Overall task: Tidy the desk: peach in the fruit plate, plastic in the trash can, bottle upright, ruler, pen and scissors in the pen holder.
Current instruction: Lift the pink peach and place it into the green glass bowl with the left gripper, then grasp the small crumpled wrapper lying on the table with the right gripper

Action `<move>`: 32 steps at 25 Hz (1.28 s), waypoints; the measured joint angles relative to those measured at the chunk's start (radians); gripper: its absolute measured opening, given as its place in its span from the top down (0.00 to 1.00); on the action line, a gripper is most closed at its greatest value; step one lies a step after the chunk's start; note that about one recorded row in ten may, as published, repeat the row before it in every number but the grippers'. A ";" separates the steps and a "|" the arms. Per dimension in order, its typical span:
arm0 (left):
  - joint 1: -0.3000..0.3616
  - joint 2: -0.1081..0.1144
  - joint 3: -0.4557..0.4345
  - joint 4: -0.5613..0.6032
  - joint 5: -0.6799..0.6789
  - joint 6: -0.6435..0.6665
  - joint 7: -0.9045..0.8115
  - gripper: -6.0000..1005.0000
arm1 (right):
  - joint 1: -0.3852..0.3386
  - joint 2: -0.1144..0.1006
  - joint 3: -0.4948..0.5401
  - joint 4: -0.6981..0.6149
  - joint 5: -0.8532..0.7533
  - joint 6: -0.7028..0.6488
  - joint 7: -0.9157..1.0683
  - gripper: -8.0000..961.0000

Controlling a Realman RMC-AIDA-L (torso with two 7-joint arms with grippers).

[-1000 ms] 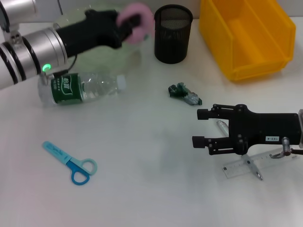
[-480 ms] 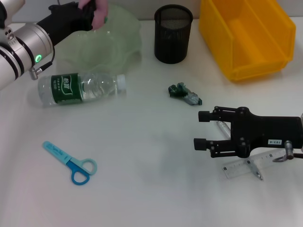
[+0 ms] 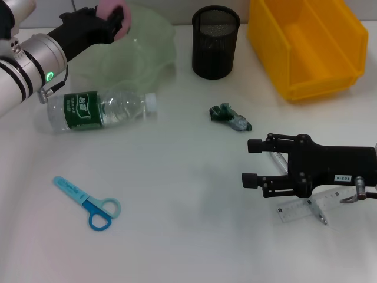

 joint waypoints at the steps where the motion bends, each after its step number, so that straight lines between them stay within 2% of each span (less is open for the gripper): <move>1: 0.000 0.000 0.000 0.000 0.000 0.000 0.000 0.73 | 0.000 0.000 0.000 0.000 0.000 0.000 0.000 0.14; 7: 0.000 0.000 -0.005 0.000 -0.002 0.003 -0.005 0.52 | 0.000 0.000 0.000 0.000 0.000 -0.001 -0.001 0.14; 12: 0.000 0.000 -0.002 0.002 -0.002 0.007 -0.008 0.28 | 0.000 0.000 0.000 0.000 0.000 -0.001 -0.001 0.14; 17: 0.004 0.003 -0.005 0.006 -0.003 0.056 -0.027 0.23 | 0.000 0.000 0.008 -0.001 0.000 -0.001 -0.002 0.14; 18: 0.009 0.005 -0.005 0.009 -0.003 0.087 -0.040 0.22 | 0.000 0.000 0.011 -0.003 0.000 -0.001 -0.002 0.14; 21: 0.071 0.025 0.014 0.077 0.040 0.293 -0.151 0.22 | 0.000 0.000 0.028 -0.008 0.000 -0.001 -0.002 0.14; 23: 0.071 0.025 0.014 0.077 0.040 0.293 -0.151 0.22 | 0.000 0.000 0.041 -0.011 0.001 -0.001 -0.002 0.14; 24: 0.131 0.052 0.019 0.142 0.103 0.473 -0.250 0.22 | -0.001 0.000 0.047 -0.014 0.001 -0.001 -0.001 0.14; 25: 0.138 0.058 0.019 0.149 0.113 0.502 -0.264 0.22 | -0.001 -0.002 0.055 -0.016 0.001 -0.002 0.001 0.14; 28: 0.171 0.092 0.017 0.170 0.202 0.670 -0.335 0.22 | 0.000 -0.007 0.081 -0.024 0.001 -0.023 0.008 0.14; 32: 0.198 0.114 0.008 0.174 0.316 0.808 -0.356 0.22 | -0.002 -0.016 0.109 -0.084 0.001 -0.081 0.071 0.14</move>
